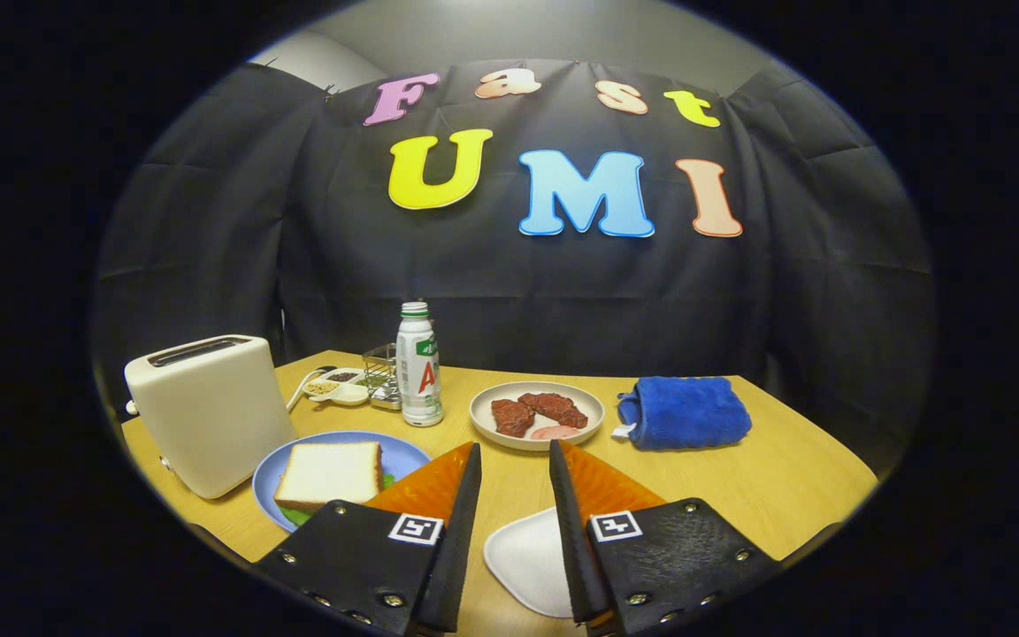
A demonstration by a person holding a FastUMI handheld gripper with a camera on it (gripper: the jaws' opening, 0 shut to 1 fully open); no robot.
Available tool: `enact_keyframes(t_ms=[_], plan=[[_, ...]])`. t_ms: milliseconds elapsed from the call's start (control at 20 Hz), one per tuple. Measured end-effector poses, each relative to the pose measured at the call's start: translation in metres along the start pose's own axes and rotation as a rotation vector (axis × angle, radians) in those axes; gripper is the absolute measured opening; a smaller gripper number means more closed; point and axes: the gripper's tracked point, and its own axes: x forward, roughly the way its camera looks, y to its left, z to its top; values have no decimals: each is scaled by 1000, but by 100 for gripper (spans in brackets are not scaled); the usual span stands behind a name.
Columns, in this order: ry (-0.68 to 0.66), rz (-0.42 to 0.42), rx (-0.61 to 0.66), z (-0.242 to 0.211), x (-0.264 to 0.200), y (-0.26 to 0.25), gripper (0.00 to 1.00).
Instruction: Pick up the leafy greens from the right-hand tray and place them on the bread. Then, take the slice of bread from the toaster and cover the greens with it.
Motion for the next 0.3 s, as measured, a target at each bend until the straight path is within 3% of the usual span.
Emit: enact_keyframes(t_ms=[300], plan=[[-51,-79,33,11,-15,-68,46]])
